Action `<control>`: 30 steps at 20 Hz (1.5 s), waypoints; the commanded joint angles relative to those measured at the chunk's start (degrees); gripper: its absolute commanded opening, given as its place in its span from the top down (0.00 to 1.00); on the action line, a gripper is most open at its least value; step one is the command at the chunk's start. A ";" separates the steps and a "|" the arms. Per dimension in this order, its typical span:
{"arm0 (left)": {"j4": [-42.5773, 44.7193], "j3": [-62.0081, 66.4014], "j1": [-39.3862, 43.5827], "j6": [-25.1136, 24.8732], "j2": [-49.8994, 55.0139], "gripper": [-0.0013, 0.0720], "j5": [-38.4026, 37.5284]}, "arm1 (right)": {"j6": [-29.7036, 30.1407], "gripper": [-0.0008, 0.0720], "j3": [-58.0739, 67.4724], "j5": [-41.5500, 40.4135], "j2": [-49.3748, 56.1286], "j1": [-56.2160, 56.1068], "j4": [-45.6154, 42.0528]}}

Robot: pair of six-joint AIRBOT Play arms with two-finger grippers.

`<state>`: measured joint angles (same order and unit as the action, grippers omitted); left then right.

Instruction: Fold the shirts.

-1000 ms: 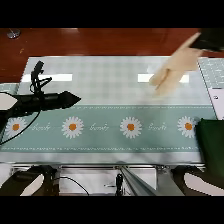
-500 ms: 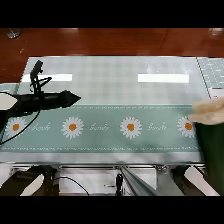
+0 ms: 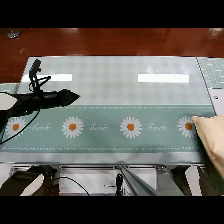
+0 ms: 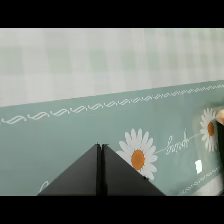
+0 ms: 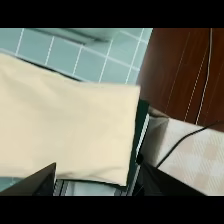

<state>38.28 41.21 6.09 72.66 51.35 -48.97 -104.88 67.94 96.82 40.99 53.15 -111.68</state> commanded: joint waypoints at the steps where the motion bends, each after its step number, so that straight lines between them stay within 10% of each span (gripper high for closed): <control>1: 0.50 0.72 -0.39 -0.09 0.44 0.95 4.48 | 0.87 0.14 -1.20 -10.29 -0.13 0.04 1.36; 3: 1.14 6.82 -3.76 -0.04 4.42 0.95 2.60 | 3.15 0.28 0.87 -14.47 2.51 -2.80 8.92; 6: 1.14 26.82 -8.44 -0.02 13.49 0.95 -9.68 | 8.66 0.96 4.55 -23.58 8.52 -13.09 35.54; 9: 3.04 44.85 -5.18 0.11 19.80 0.95 -14.53 | 12.41 0.96 4.61 -39.06 14.47 -35.54 48.74; 14: 38.47 37.57 8.00 16.09 20.39 0.95 -14.88 | 3.87 0.96 1.20 -34.62 28.61 -65.16 21.35; 30: 41.24 22.25 6.80 21.09 21.29 0.95 -9.03 | -0.98 0.96 -0.39 -36.22 36.22 -67.25 16.63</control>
<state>79.35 63.59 12.95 93.49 72.60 -57.95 -105.71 67.57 60.66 77.12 -13.98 -94.80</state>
